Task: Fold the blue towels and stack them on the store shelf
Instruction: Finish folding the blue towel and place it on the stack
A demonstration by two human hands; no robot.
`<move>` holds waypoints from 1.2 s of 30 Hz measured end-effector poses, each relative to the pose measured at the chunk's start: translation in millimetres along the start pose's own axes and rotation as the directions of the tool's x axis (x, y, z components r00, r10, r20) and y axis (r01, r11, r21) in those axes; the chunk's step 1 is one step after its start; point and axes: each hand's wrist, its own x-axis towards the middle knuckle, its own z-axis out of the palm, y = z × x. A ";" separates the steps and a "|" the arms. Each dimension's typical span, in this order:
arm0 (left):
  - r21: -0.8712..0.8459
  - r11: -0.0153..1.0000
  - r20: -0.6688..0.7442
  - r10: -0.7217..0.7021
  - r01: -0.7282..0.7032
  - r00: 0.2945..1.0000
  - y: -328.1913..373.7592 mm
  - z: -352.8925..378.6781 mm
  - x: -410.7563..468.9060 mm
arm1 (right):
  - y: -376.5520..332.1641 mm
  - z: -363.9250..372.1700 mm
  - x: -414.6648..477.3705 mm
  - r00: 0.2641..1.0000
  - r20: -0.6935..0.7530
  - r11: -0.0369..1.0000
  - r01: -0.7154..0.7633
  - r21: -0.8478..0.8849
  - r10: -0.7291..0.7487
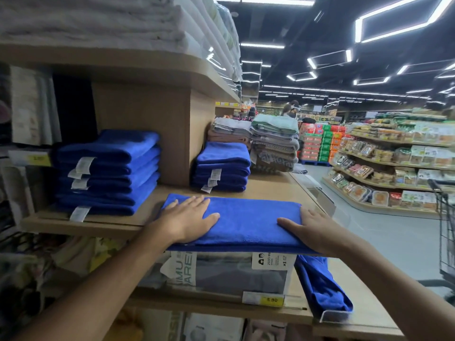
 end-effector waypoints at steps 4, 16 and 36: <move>-0.003 0.999 -0.002 0.032 -0.032 0.999 9.4 -11.1 0.5 | -0.5 -0.4 -2.5 0.995 -0.102 0.999 -0.008 -0.054 0.003; -0.026 0.997 -0.008 0.067 -0.068 0.998 42.5 9.4 -1.3 | 3.5 -49.5 9.8 0.944 0.309 0.404 -0.329 0.854 0.115; -0.167 0.956 -0.029 0.240 -0.242 0.970 111.6 2.3 22.5 | -65.1 -143.2 23.0 0.990 -0.125 0.403 0.139 0.905 -0.061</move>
